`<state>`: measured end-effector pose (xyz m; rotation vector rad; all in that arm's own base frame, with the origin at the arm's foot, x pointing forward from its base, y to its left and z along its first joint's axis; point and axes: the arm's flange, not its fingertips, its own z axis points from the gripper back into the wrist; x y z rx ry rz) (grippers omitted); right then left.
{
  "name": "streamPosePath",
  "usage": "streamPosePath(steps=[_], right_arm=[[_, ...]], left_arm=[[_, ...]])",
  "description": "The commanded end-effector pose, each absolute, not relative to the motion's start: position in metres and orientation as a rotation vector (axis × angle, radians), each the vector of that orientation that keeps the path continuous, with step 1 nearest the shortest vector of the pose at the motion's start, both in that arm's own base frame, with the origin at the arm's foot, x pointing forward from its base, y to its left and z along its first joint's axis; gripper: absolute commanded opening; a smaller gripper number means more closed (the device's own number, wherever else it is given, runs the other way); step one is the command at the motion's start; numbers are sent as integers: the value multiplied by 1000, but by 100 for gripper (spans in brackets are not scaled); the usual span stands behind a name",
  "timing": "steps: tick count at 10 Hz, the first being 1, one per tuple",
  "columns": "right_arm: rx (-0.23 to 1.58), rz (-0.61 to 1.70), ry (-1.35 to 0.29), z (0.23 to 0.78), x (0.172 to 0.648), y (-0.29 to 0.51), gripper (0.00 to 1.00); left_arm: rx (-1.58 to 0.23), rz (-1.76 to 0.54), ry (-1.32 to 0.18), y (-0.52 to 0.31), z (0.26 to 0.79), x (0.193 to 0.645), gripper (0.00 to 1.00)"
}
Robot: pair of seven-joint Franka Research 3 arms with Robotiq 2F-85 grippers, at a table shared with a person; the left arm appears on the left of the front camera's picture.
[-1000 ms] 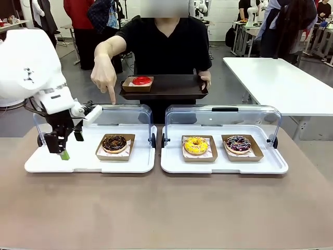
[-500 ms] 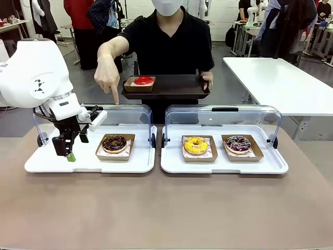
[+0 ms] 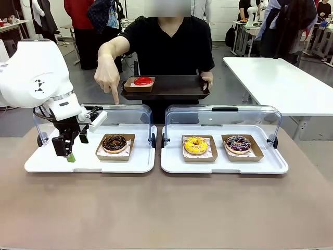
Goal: Provide the desired donut to the person.
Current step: Pick up and lift the Paper togo box containing the Donut pointed at by the person.
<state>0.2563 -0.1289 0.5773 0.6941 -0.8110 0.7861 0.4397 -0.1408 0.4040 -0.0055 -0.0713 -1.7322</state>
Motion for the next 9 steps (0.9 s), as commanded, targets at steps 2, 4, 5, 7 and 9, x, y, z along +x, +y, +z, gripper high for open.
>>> streamPosePath(steps=[2,4,5,7,9], right_arm=[[705,791,-817,577,257,-130,100],[705,791,-817,577,257,-130,100],[705,791,-817,577,257,-130,100],[705,791,-817,577,257,-130,100],[705,791,-817,577,257,-130,100]], left_arm=[[-5,-1732,-71,-141,404,440,100],[-38,-1761,-34,-154,392,463,100],[-46,-1754,-42,-158,382,466,100],[-49,-1743,-18,-166,373,488,100],[-58,-1735,-25,-172,358,496,100]])
